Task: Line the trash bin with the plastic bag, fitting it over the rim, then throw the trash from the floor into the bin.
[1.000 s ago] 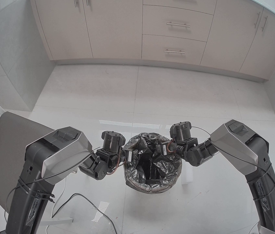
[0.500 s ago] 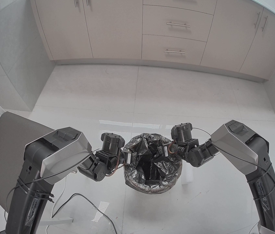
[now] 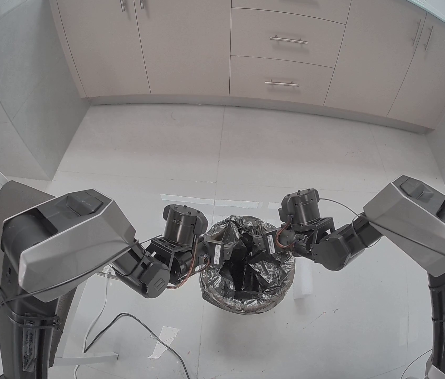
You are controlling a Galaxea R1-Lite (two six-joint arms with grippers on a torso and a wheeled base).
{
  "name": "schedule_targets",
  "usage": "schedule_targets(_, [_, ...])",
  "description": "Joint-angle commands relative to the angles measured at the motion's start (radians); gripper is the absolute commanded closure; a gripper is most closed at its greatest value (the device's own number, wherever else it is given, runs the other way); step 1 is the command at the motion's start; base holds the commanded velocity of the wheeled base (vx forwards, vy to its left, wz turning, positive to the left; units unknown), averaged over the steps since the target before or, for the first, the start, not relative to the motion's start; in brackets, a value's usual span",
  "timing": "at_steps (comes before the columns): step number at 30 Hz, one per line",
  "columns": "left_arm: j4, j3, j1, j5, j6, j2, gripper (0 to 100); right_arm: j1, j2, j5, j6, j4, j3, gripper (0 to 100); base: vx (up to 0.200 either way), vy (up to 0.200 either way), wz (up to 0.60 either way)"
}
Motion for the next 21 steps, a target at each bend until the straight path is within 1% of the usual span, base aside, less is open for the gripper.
schedule_targets(1, [-0.002,0.108,-0.01,0.0,-0.001,-0.2,0,-0.025,-0.221,-0.002,0.0,-0.001,0.14,0,0.0,0.0,0.0])
schedule_targets(6, [-0.006,0.239,-0.001,0.003,0.004,-0.41,0,-0.051,-0.38,0.0,0.0,0.002,0.224,0,0.0,0.0,0.0])
schedule_targets(8, [-0.005,0.312,0.014,0.005,0.004,-0.53,0,-0.057,-0.435,0.0,0.0,0.004,0.239,0,0.0,0.0,0.0])
schedule_targets(9, [-0.003,0.325,0.016,0.006,0.005,-0.553,0,-0.06,-0.441,-0.002,0.002,0.005,0.239,0,0.0,0.0,0.0])
schedule_targets(10, [0.003,0.367,0.019,0.011,0.008,-0.628,0,-0.066,-0.455,-0.006,0.002,0.004,0.239,0,0.0,0.0,0.0])
schedule_targets(12, [0.004,0.379,0.019,0.011,0.011,-0.654,0,-0.066,-0.46,-0.009,0.002,0.004,0.238,0,0.0,0.0,0.0])
schedule_targets(13, [0.024,0.454,0.027,0.014,0.03,-0.795,0,-0.078,-0.471,-0.034,0.006,0.001,0.229,0,0.0,0.0,0.0])
schedule_targets(14, [0.027,0.463,0.028,0.016,0.034,-0.81,0,-0.078,-0.472,-0.037,0.008,0.001,0.229,0,0.0,0.0,0.0])
schedule_targets(15, [0.038,0.509,0.042,0.031,0.057,-0.882,0,-0.08,-0.48,-0.045,0.013,-0.001,0.227,0,0.0,0.0,0.0])
schedule_targets(17, [0.041,0.582,0.074,0.06,0.068,-0.988,0,-0.083,-0.486,-0.046,0.023,-0.001,0.226,0,0.0,0.0,0.0])
schedule_targets(19, [0.044,0.641,0.113,0.08,0.085,-1.077,0,-0.097,-0.484,-0.046,0.022,0.002,0.216,0,0.0,0.0,0.0])
schedule_targets(20, [0.044,0.644,0.116,0.082,0.086,-1.083,0,-0.098,-0.484,-0.046,0.022,0.004,0.215,0,0.0,0.0,0.0])
schedule_targets(21, [0.055,0.683,0.165,0.098,0.106,-1.172,0,-0.112,-0.475,-0.046,0.022,0.013,0.186,0,0.0,0.0,0.0])
